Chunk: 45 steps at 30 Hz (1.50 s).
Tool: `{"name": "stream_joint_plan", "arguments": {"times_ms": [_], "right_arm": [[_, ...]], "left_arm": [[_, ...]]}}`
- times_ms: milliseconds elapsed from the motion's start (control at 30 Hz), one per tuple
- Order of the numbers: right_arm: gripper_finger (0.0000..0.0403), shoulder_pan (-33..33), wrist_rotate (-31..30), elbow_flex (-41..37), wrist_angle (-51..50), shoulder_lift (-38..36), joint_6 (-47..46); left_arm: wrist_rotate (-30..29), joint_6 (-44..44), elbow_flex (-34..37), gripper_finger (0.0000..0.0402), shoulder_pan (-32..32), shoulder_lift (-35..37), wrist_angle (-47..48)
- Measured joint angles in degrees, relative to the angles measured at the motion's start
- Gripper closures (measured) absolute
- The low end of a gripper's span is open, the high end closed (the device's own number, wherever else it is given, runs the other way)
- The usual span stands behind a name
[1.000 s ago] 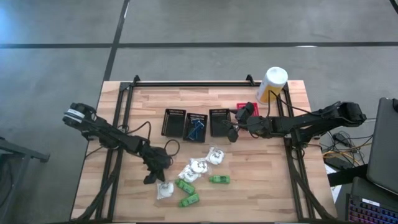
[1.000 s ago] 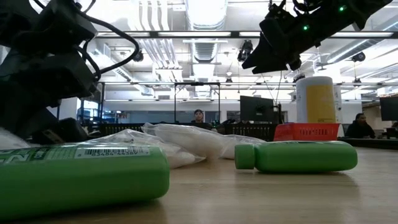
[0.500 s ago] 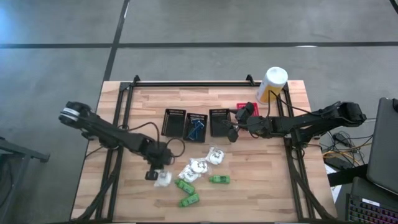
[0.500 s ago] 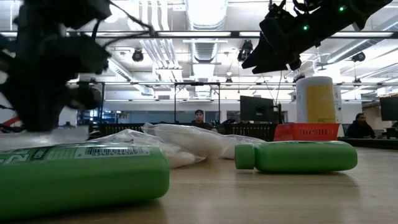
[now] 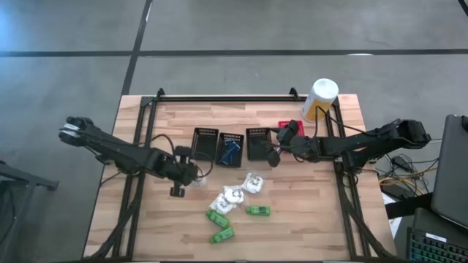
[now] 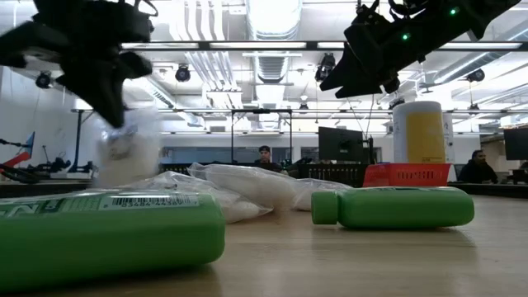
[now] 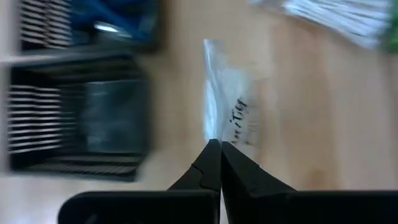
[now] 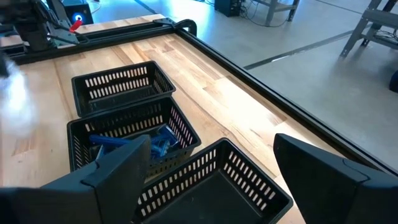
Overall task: Pick & Place Travel size toiletries
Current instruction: Put the bottom left vanity pack into the left black bin
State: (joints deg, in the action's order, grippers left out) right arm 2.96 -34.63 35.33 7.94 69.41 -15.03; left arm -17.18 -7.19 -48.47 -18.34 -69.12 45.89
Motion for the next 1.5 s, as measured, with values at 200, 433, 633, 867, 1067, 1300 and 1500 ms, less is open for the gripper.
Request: {"name": "stream_joint_plan", "arguments": {"times_ms": [200,433,633,867,1067,1300,1500], "right_arm": [[0.0057,-0.01,-0.30,0.00,0.02,0.00,0.00],[0.0055,-0.02,-0.47,0.00,0.00,0.00,0.00],[0.0073,0.00,-0.52,0.00,-0.02,0.00,0.00],[0.0097,0.00,-0.52,0.00,-0.04,0.00,0.17],[0.0113,0.00,-0.54,0.00,-0.11,0.00,0.09],[0.0124,0.00,-0.54,0.00,-0.26,0.00,0.14],[0.0129,-0.01,-0.54,-0.06,-0.28,0.00,0.10]], "left_arm": [[-10.55,7.00,-3.27,0.0401,2.03,2.37,1.71],[-19.68,15.51,-8.26,0.0401,7.73,2.88,5.64],[-17.88,22.90,-9.15,0.0401,16.36,2.39,4.78],[-12.89,28.17,-9.13,0.0401,24.67,0.33,1.95],[-9.00,32.64,-9.02,0.0401,28.07,-3.20,-2.11],[-8.60,34.31,-9.00,0.0401,30.11,-9.42,-2.45],[-8.58,36.43,-8.96,0.0401,31.14,-14.14,-5.42]]}}
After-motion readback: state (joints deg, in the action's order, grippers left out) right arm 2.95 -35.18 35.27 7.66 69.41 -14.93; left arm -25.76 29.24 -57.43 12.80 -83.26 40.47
